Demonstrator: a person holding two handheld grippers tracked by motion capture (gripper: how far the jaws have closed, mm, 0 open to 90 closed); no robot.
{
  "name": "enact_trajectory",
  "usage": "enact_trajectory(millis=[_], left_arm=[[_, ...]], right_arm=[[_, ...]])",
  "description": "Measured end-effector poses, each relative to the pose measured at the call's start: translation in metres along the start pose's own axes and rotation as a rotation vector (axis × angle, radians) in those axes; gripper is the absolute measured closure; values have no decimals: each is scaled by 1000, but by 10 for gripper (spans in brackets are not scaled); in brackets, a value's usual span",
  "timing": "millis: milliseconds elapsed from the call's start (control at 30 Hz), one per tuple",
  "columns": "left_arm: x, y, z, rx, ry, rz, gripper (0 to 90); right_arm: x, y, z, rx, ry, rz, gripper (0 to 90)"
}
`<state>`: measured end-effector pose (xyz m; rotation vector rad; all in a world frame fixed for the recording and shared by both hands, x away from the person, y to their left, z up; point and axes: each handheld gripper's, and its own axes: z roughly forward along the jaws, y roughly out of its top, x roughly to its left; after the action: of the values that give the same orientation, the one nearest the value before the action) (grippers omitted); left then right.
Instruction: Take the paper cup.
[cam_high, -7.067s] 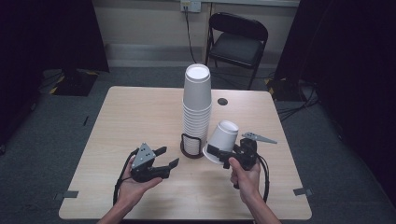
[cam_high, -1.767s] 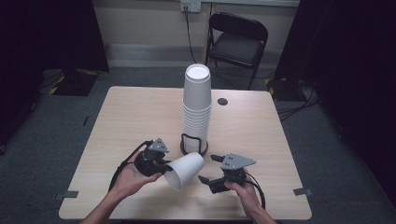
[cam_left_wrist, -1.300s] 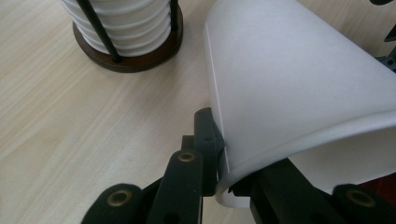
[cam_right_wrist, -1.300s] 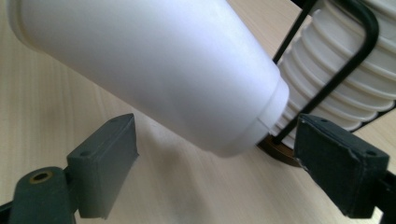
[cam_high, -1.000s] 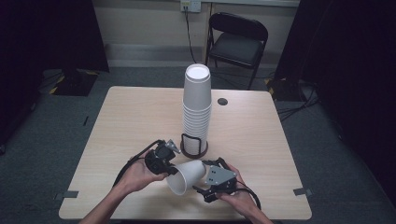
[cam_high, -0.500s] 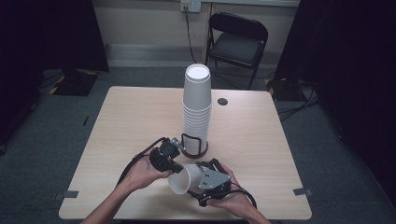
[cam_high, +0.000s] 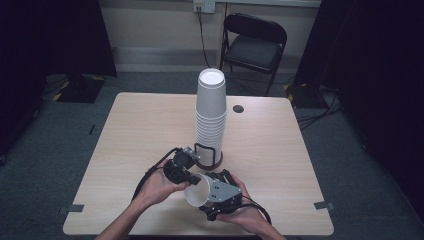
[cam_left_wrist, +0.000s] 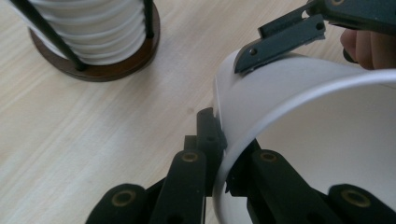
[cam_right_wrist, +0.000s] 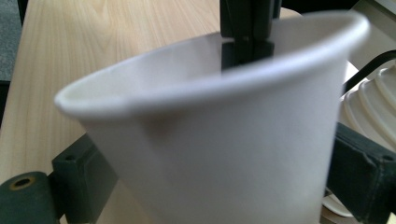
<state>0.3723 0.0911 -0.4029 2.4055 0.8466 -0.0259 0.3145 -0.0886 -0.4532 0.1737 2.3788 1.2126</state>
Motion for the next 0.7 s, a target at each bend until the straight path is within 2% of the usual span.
enact_trajectory(millis=[67,267,400,533,700], left_arm=[[1,0,2,1,-15,-19,873],[5,-2,7,-40,-52,-59,870],[4,-4,9,-37,-44,-69,869],[4,-4,11,-39,-53,-86,863],[2,-4,14,-38,-44,-80,858]], right_arm=[[1,0,0,0,-6,-3,78],[1,4,1,-15,-19,1,77],[2,5,3,-15,-18,0,77],[4,7,3,-19,-22,-9,78],[3,7,0,-26,-23,-8,85]])
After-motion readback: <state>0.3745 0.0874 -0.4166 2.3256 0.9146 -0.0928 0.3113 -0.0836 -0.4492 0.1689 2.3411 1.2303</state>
